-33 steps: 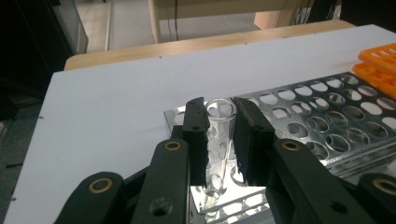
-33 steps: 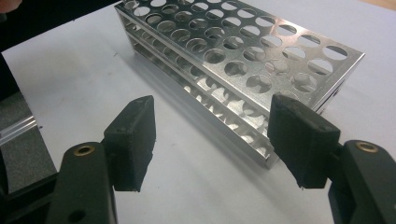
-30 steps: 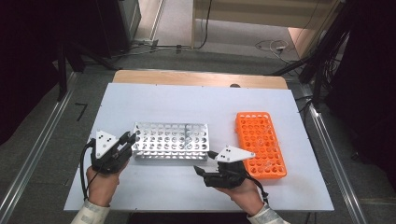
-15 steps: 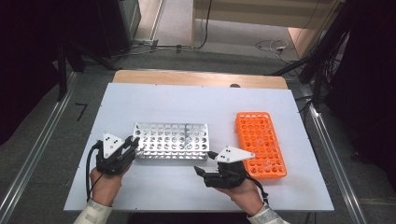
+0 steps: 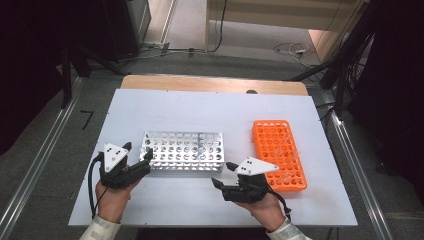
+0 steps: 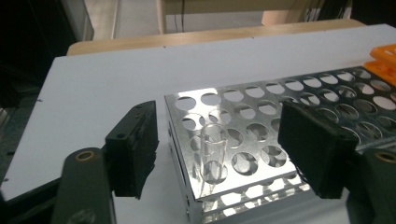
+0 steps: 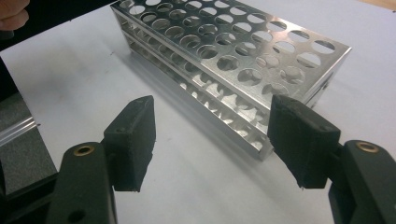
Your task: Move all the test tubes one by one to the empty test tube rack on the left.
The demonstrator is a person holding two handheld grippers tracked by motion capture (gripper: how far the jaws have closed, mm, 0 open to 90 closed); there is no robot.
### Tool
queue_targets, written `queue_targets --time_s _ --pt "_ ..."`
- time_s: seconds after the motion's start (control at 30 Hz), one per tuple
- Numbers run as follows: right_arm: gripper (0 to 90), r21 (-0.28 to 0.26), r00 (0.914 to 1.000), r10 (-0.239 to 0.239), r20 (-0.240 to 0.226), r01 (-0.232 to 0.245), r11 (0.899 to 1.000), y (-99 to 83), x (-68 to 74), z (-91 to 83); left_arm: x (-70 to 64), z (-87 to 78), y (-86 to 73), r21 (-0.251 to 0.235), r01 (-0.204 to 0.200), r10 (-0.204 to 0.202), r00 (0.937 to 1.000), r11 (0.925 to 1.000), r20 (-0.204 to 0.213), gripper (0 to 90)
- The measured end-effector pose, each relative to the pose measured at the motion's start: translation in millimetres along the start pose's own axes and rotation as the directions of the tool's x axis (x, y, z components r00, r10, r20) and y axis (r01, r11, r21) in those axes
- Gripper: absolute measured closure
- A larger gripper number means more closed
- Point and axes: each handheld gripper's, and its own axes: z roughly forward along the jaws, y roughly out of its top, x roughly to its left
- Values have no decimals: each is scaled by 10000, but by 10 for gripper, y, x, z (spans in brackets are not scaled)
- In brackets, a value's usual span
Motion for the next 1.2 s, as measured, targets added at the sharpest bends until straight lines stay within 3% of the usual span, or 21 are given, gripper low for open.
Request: queue_targets --time_s 0.1,0.2,0.43,0.57,0.63,0.8,0.93,1.07,1.2 --pt "310 -148 9999 126 81 -124 9998 -22 -28 -86 14 -18 9 -265 135 -144 9994 9996 -327 232" --pt "310 -285 9996 215 166 -210 9994 -30 -52 -163 29 -27 7 -389 207 -224 9988 9990 -428 229" --pt "311 -941 9960 536 715 -467 9945 -84 -178 -528 54 -22 -9 -325 262 -277 9984 9991 -491 216" --pt "311 -1279 9868 836 1388 -659 9896 -232 -320 -823 54 -22 -12 -303 296 -310 9984 9991 -468 189" --pt "311 -1361 9845 883 1515 -677 9884 -268 -350 -883 57 -21 -11 -285 324 -338 9981 9991 -518 179" --pt "311 -1669 9697 1280 2082 -937 9815 -437 -488 -1127 61 -12 -14 -294 416 -434 9970 9987 -637 155" --pt "310 -1639 9528 1363 2714 -938 9820 -596 -636 -1163 61 -5 -17 -283 421 -439 9969 9987 -659 143" --pt "315 -1669 9481 1400 2855 -947 9814 -695 -726 -1118 63 -2 -23 -276 445 -462 9967 9986 -660 144" --pt "333 -1470 9494 1333 2844 -942 9846 -774 -794 -1027 73 -11 -23 -260 480 -498 9963 9985 -699 144"
